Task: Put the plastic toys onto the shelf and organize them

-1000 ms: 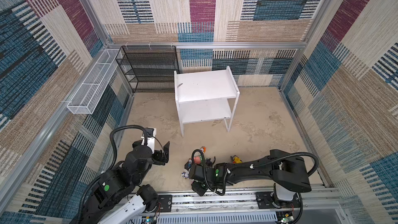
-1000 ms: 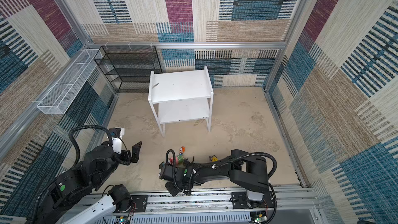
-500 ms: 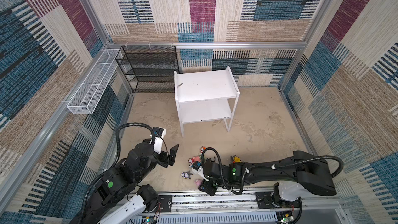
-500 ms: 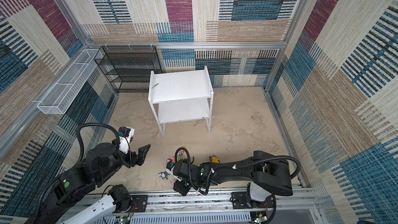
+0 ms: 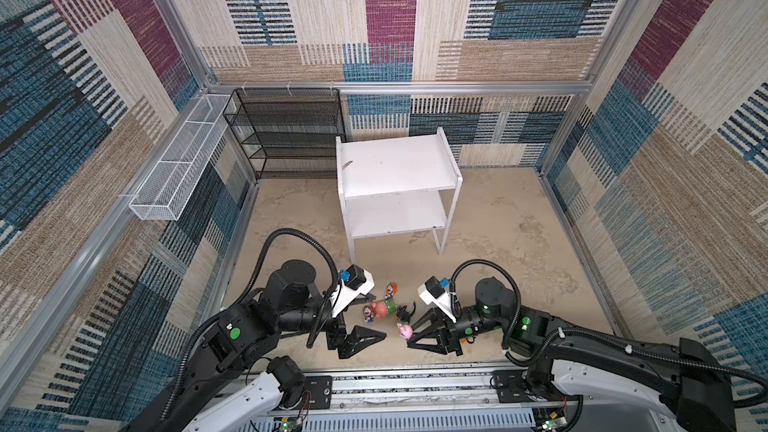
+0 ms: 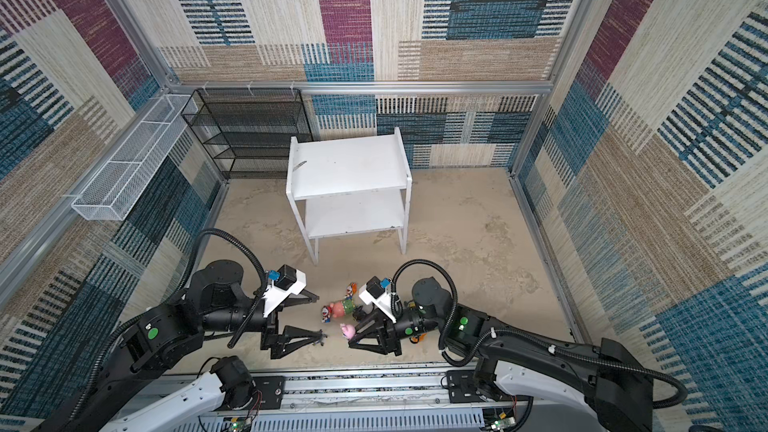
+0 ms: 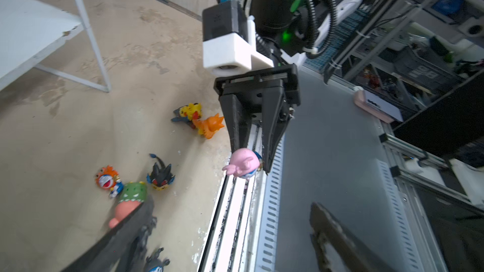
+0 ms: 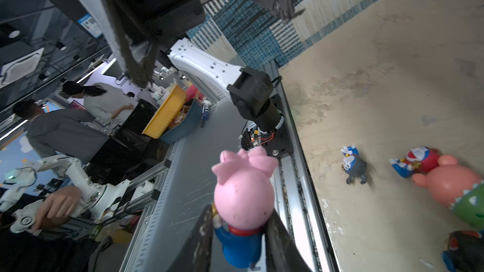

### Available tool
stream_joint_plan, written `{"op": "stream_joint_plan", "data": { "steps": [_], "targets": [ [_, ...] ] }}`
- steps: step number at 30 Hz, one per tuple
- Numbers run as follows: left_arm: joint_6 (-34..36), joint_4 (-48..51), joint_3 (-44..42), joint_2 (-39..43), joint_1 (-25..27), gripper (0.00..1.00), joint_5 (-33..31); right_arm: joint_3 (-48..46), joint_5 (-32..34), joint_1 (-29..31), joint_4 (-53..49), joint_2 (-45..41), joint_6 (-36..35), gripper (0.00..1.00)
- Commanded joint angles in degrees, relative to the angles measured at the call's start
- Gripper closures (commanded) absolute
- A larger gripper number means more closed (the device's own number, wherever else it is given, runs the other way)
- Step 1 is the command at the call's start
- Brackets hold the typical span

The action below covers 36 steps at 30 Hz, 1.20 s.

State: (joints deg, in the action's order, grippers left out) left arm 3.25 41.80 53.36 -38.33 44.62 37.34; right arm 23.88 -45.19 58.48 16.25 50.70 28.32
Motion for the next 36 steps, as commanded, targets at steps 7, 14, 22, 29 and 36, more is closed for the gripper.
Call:
{"op": "stream_joint_plan", "data": {
  "steps": [7,14,22,29,36],
  "targets": [
    [11.0,-1.5,0.8,-2.9,4.5,0.16,8.3,-1.3,-11.8,-0.6,8.4,-3.2,7.1,0.68],
    [14.7,-3.2,0.8,-6.4,16.1,0.28,-6.2,-1.0,-13.5,-0.6,12.1,-0.7,8.3,0.68],
    [16.1,-6.8,0.9,-7.9,20.5,0.30,-13.2,-0.2,-16.3,-0.6,15.8,3.1,8.9,0.69],
    [17.8,-6.9,1.9,-10.0,21.8,0.49,-9.4,0.0,-17.8,-0.6,17.9,4.8,9.5,0.69],
    [18.2,-5.0,2.2,-10.6,22.0,0.70,-8.2,0.3,-18.0,-0.6,17.6,4.8,9.1,0.69]
  ]
}}
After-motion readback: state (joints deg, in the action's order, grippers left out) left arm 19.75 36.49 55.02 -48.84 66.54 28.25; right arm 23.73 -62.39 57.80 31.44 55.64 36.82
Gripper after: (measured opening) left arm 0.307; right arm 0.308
